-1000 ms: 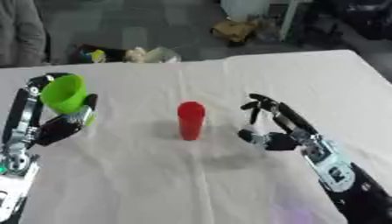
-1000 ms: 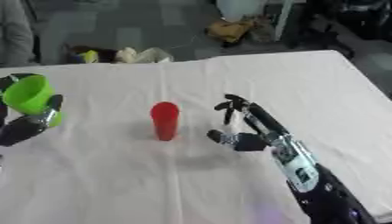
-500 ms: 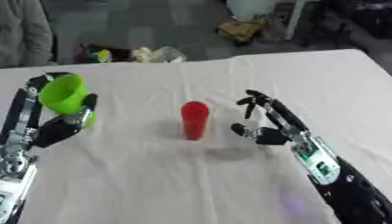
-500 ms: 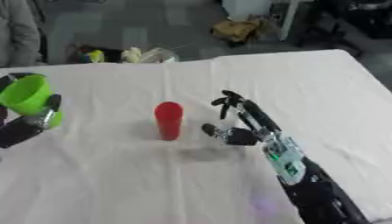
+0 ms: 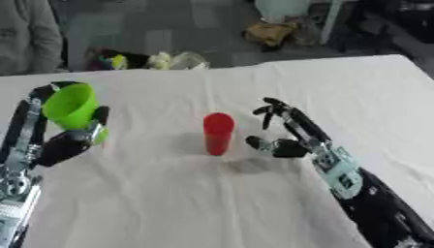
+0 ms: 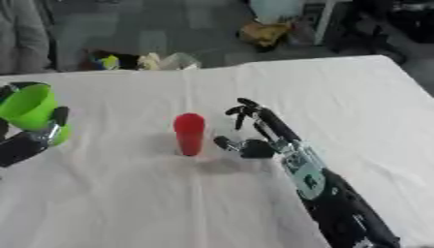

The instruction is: Pour the contents of one cup into another cup.

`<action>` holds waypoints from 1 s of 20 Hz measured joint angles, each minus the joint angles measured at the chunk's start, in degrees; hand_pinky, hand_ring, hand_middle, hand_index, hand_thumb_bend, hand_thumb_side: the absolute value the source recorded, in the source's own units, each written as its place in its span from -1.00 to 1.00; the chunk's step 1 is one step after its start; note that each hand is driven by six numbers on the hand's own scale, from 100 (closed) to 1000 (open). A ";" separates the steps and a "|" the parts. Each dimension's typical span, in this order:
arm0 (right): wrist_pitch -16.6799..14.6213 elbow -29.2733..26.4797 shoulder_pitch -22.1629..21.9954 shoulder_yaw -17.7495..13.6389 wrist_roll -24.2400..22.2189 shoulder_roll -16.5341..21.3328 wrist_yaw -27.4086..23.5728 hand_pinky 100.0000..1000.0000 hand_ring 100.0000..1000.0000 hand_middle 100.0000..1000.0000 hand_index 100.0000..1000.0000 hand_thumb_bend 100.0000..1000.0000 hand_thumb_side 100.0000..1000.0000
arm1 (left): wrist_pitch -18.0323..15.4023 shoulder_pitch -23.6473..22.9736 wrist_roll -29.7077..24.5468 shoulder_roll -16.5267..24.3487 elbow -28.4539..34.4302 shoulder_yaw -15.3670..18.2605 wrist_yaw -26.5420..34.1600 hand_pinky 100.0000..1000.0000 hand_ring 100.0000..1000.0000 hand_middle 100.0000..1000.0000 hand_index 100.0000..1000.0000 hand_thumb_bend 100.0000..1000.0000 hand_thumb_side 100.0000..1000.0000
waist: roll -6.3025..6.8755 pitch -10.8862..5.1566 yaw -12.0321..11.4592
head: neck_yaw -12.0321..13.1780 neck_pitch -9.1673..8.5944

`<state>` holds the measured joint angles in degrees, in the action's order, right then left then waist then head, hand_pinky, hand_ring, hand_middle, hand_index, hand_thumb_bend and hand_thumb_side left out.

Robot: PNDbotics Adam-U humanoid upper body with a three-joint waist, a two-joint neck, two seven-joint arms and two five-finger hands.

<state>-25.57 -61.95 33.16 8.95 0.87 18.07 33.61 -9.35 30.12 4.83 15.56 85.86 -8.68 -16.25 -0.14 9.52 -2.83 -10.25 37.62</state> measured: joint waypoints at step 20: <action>-2.43 4.72 4.25 1.37 -0.93 -1.19 3.84 0.89 1.00 -0.19 0.58 0.00 0.48 | -0.31 1.59 -0.93 -0.52 1.42 -1.01 0.64 -0.33 -0.42 -0.34 0.36 -0.78 -0.51 | 0.17 0.75 -3.28 | -1.29 -1.97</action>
<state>-28.00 -57.24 37.41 10.32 -0.06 16.88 37.46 -9.66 31.71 3.90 15.04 87.28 -9.69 -15.61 0.03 10.27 -6.11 -11.53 35.64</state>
